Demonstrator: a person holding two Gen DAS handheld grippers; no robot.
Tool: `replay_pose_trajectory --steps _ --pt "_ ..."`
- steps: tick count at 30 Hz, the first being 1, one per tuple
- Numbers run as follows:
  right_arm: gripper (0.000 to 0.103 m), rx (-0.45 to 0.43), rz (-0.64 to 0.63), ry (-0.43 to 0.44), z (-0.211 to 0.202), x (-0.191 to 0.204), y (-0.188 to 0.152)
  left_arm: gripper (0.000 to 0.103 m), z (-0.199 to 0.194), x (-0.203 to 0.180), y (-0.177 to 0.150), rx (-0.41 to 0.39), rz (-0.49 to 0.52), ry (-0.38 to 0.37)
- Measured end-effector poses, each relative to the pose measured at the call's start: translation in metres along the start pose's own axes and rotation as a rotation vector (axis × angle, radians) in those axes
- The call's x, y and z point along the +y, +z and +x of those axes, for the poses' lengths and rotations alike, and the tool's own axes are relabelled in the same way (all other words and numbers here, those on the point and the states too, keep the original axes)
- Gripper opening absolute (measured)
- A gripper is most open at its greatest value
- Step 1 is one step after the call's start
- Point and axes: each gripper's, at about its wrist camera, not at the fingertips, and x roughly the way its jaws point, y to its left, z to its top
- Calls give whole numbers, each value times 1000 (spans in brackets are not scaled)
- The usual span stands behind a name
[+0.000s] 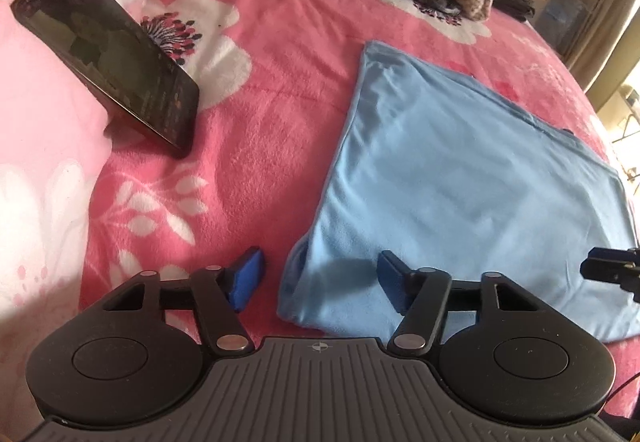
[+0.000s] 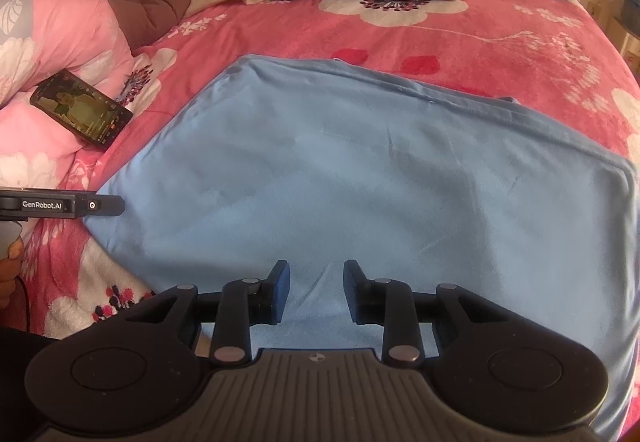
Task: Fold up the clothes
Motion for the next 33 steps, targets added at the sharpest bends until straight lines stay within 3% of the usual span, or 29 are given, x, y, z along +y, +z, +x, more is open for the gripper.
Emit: replay_pose_trajectory --steps 3,11,17,22,23,26,31,33 --pt "32 -9 -1 4 -2 -4 6 48 -6 -1 -3 -20 8 -15" --pt "37 -49 -43 78 -8 7 40 47 -8 -1 -6 -47 19 -71" --pt "37 -57 -53 138 0 27 61 48 -6 9 -6 -40 -4 -40" --pt "39 -31 -45 177 16 41 80 46 -7 6 -10 -52 10 -56" --pt "45 -23 -41 185 20 44 85 41 -8 3 -12 -58 22 -61" --pt "45 11 -14 233 35 51 106 38 -8 -5 -18 -77 64 -53" --pt "49 50 26 268 68 67 140 12 -9 -14 -24 -111 84 -31" --pt "57 68 38 258 83 72 149 5 -11 -14 -24 -130 71 -36"
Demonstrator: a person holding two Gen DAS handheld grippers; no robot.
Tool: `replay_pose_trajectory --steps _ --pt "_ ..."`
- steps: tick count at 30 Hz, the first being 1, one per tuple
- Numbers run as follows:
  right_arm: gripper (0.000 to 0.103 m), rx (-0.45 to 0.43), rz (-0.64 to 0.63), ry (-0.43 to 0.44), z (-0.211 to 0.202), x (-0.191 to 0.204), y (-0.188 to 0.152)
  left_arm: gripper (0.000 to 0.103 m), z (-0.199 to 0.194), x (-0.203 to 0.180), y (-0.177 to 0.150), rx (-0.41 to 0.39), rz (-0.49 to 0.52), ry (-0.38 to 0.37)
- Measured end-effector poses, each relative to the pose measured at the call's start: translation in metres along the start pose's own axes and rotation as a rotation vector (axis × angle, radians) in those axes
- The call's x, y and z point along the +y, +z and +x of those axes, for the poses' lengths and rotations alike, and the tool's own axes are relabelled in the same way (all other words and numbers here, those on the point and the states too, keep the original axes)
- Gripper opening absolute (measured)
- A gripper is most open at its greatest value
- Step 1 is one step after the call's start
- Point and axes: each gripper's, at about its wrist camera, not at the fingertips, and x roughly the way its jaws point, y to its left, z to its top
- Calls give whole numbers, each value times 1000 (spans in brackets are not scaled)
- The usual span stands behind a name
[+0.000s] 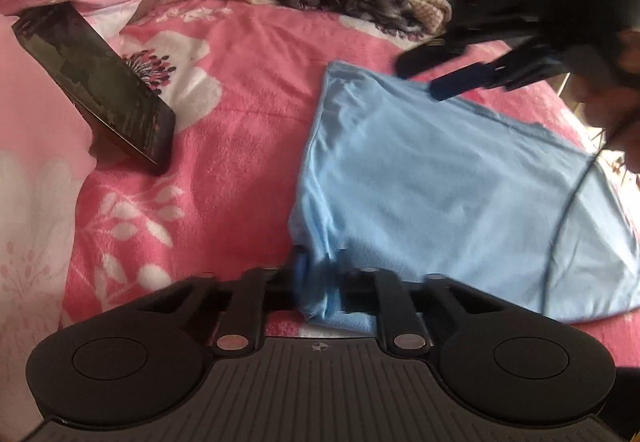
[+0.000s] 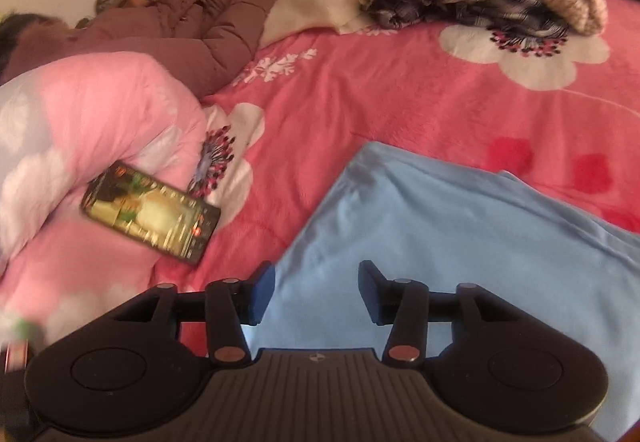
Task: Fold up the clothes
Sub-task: 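Grasp the t-shirt edge with the right gripper while the left gripper grasps beside it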
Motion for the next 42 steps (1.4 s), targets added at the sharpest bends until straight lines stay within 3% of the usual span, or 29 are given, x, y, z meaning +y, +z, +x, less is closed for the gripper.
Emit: replay_pose_trajectory --steps 1,2,9,16,22,29,36,42 --pt "65 8 2 -7 8 1 5 4 -2 0 0 -12 -10 -6" --pt "67 15 4 -14 16 2 10 3 -5 0 0 -24 -19 -13" --pt "67 98 -8 -116 72 12 36 2 -21 -10 0 -102 -17 -109" --pt "68 143 -91 -215 99 26 32 2 -25 -24 1 -142 17 -201" --pt "50 133 -122 -264 97 27 31 2 -27 -30 3 -158 29 -224" --pt "8 85 -84 -268 84 10 28 2 -30 -35 5 -168 35 -247" --pt "6 -8 61 -156 50 -23 19 2 -32 -42 12 -179 30 -318" --pt "6 -69 111 -128 16 -47 16 2 -28 -52 21 -163 21 -384"
